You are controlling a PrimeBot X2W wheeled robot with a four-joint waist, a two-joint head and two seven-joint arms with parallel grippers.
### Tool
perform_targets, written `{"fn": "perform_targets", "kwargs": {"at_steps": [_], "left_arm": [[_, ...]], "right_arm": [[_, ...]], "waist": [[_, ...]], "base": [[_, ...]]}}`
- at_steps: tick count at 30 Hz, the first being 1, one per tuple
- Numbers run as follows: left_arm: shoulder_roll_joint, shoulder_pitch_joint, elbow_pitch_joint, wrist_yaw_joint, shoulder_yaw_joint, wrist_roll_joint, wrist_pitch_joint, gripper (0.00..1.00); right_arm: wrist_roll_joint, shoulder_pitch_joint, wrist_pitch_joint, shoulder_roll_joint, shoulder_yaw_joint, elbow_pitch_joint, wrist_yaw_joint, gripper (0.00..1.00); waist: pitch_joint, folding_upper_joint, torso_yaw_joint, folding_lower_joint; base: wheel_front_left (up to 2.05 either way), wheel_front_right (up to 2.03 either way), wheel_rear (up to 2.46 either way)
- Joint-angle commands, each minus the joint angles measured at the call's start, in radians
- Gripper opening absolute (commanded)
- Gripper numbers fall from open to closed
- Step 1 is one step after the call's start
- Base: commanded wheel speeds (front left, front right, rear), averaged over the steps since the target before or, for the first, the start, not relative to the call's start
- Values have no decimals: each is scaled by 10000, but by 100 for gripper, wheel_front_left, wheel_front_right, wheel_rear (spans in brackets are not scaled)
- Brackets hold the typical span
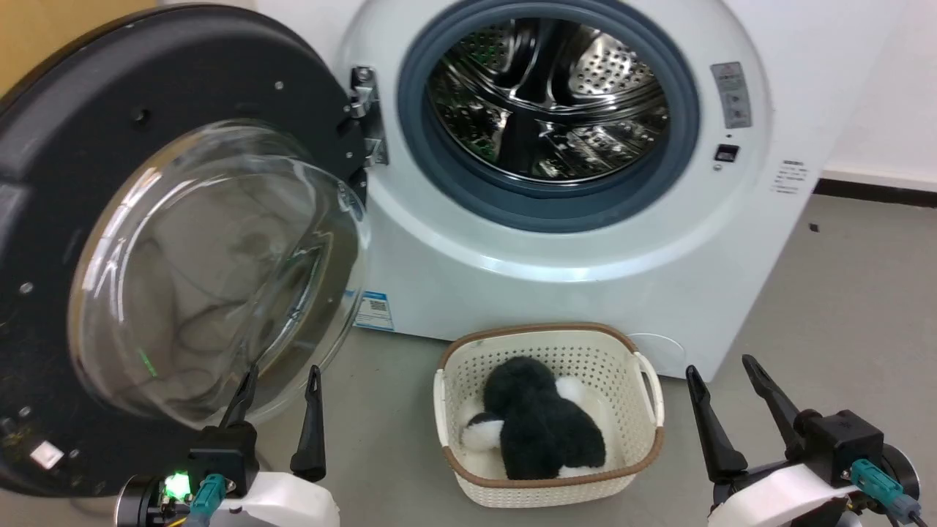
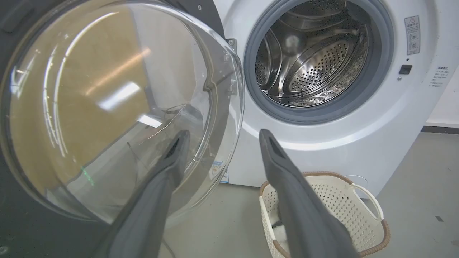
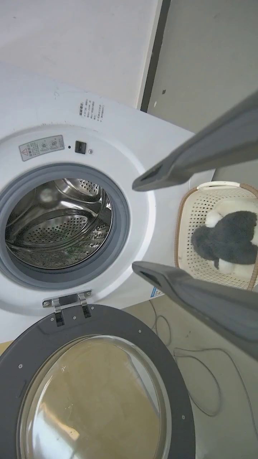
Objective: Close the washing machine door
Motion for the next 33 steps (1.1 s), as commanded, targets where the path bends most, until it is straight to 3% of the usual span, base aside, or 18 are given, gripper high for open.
{"fn": "perform_targets", "kwargs": {"at_steps": [1,33], "left_arm": [[5,114,-58,63,-9,-76,-113,100],[6,630,-696,559,159,-372,-761,100]], "right_arm": [[119,150,-114,-21,40,19,3,100],[1010,-446,-750,-307,1032,680,5,100]], "waist": [[-22,0,155,0],[90,0,1631,0]], "base": [[0,0,0],[0,0,0]]}}
